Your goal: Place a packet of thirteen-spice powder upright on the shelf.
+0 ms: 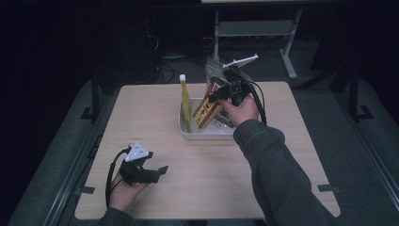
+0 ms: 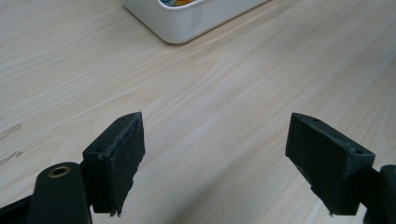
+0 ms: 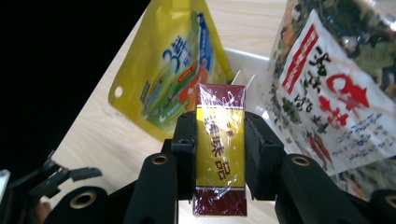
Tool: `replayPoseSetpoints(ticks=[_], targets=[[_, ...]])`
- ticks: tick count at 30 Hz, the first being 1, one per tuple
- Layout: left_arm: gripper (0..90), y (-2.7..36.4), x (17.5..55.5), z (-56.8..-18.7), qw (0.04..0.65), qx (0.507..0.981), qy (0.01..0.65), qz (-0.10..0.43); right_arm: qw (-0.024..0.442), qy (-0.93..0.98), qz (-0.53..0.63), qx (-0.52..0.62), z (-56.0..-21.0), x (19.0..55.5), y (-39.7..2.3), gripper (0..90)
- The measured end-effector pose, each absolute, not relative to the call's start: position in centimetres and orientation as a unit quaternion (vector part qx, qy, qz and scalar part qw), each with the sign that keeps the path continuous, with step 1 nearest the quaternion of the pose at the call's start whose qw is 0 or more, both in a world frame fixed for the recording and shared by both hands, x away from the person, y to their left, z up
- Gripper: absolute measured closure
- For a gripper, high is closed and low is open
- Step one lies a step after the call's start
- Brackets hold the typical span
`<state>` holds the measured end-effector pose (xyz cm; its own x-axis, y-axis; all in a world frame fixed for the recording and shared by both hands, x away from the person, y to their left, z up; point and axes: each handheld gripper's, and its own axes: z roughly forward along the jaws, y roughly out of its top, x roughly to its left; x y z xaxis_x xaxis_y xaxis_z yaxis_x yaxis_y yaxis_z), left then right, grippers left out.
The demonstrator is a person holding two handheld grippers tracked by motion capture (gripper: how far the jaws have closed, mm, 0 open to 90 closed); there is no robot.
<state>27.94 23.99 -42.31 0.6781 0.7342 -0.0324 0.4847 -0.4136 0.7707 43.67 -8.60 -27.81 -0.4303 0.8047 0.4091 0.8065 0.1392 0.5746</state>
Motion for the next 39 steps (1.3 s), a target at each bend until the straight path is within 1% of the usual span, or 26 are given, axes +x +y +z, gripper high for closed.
replayPoseSetpoints(ticks=[9,14,18,39], targets=[[19.2,24.2,27.9,-42.3,0.397,0.824,0.372,0.159,-0.005,-0.738,-0.388,-0.553,-28.2,44.6,-8.4,67.7],[19.3,24.3,28.0,-42.3,0.397,0.823,0.373,0.159,-0.020,-0.734,-0.383,-0.560,-28.2,45.1,-8.0,67.8],[19.3,24.4,28.0,-42.4,0.398,0.823,0.374,0.159,-0.023,-0.727,-0.387,-0.567,-28.3,45.5,-7.6,67.8],[19.4,24.8,28.0,-42.2,0.402,0.818,0.379,0.161,-0.036,-0.696,-0.387,-0.604,-30.3,46.9,-5.2,67.8]])
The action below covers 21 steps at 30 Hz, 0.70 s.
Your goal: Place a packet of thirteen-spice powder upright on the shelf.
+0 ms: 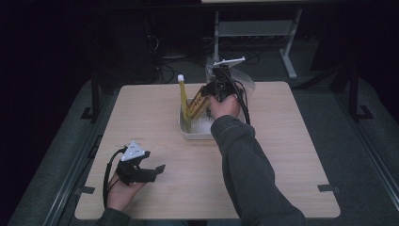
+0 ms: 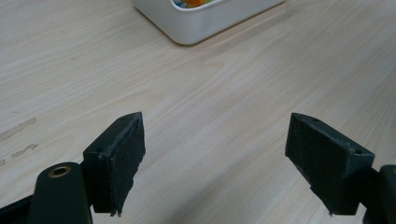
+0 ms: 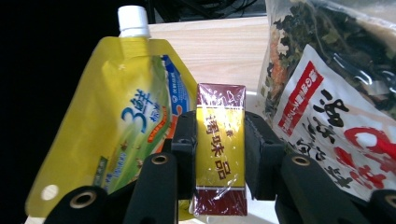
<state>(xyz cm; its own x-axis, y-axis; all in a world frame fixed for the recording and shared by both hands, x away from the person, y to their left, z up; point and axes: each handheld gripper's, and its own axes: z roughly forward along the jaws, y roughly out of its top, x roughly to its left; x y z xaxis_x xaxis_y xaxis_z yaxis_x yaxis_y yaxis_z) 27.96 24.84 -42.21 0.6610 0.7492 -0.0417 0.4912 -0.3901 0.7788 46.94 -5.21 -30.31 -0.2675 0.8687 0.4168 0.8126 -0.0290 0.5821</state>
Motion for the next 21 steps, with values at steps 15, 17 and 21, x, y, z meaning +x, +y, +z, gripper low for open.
replayPoseSetpoints(ticks=[15,17,21], targets=[[19.5,24.8,28.0,-42.2,0.402,0.818,0.378,0.160,0.040,0.687,0.383,0.616,-31.6,47.0,-4.8,67.7],[19.6,24.8,28.0,-42.2,0.403,0.818,0.378,0.160,0.040,0.686,0.384,0.617,-31.7,47.0,-4.8,67.7],[19.6,24.9,28.0,-42.2,0.403,0.818,0.379,0.159,0.041,0.685,0.383,0.618,-32.0,46.9,-4.8,67.6]])
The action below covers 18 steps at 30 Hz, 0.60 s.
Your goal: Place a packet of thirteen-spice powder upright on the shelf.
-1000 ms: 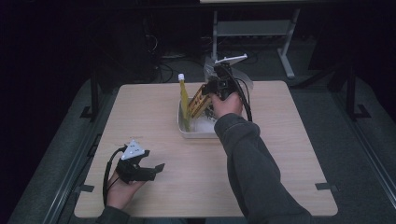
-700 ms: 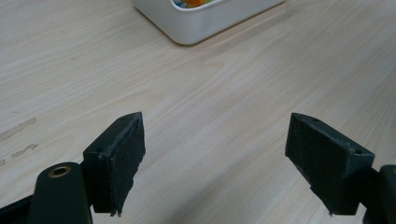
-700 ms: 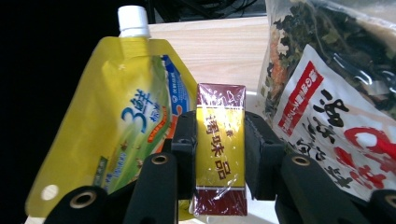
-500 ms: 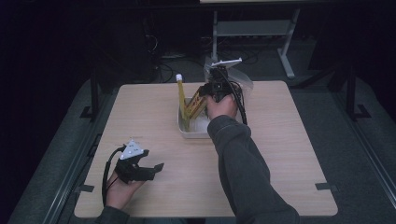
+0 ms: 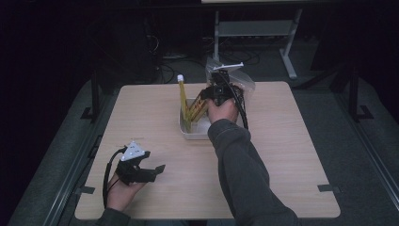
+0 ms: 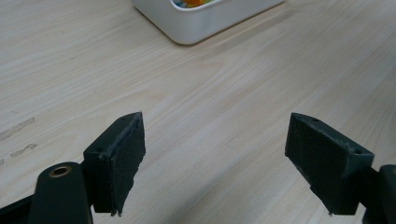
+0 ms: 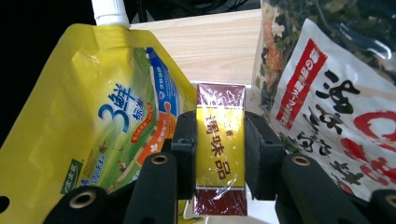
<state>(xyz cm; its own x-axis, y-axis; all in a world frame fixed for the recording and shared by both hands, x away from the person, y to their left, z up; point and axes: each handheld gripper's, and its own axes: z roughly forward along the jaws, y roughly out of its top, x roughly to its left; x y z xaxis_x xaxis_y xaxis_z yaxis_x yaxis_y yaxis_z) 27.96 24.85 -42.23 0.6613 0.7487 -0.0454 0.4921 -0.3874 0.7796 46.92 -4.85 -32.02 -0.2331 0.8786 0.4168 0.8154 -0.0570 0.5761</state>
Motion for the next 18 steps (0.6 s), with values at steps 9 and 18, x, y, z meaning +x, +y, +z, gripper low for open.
replayPoseSetpoints(ticks=[9,18], targets=[[19.6,24.69,27.92,-42.27,0.403,0.818,0.378,0.158,0.041,0.683,0.384,0.620,-32.38,46.59,-4.91,67.4],[19.6,24.64,27.92,-42.32,0.402,0.819,0.378,0.158,0.046,0.684,0.384,0.618,-32.34,46.41,-4.72,67.1]])
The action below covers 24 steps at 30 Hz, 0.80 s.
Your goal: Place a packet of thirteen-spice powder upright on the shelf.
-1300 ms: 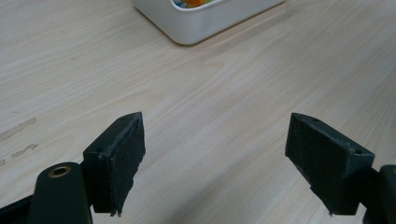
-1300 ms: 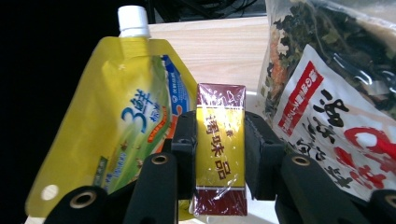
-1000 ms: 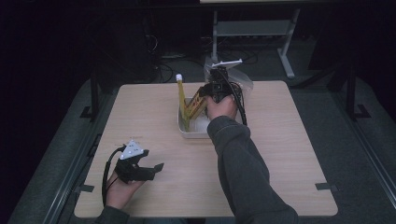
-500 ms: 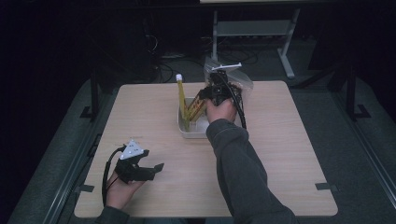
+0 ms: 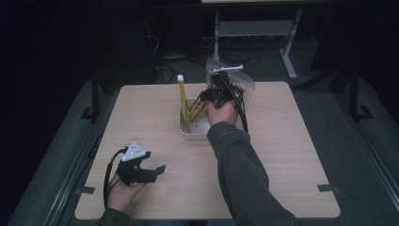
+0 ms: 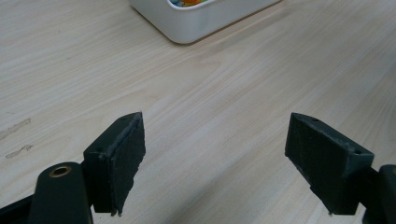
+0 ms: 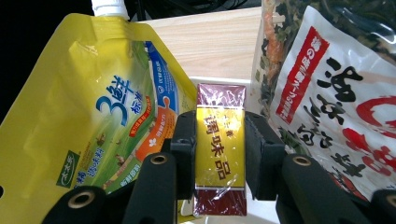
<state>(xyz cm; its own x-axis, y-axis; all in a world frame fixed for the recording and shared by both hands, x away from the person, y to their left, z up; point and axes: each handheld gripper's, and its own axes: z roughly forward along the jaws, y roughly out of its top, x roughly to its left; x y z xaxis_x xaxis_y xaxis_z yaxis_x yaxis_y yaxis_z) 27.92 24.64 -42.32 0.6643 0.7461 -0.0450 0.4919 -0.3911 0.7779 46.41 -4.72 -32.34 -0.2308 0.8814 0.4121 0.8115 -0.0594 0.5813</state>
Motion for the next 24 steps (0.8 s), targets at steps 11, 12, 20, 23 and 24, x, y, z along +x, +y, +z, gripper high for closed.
replayPoseSetpoints(ticks=[11,12,20,23,24], targets=[[19.6,24.6,27.9,-42.3,0.402,0.820,0.377,0.158,0.042,0.683,0.386,0.619,-32.4,46.2,-4.9,66.7],[19.6,24.6,27.9,-42.3,0.402,0.820,0.377,0.158,0.041,0.683,0.386,0.619,-32.4,46.2,-4.9,66.6],[19.6,24.6,27.9,-42.3,0.401,0.821,0.375,0.158,0.032,0.680,0.395,0.617,-32.6,45.7,-5.1,65.3],[19.6,24.5,27.9,-42.3,0.401,0.821,0.374,0.158,0.026,0.680,0.401,0.613,-32.6,45.5,-5.1,64.0],[19.6,24.5,27.9,-42.3,0.401,0.821,0.374,0.158,0.023,0.680,0.402,0.613,-32.6,45.4,-5.2,63.7]])
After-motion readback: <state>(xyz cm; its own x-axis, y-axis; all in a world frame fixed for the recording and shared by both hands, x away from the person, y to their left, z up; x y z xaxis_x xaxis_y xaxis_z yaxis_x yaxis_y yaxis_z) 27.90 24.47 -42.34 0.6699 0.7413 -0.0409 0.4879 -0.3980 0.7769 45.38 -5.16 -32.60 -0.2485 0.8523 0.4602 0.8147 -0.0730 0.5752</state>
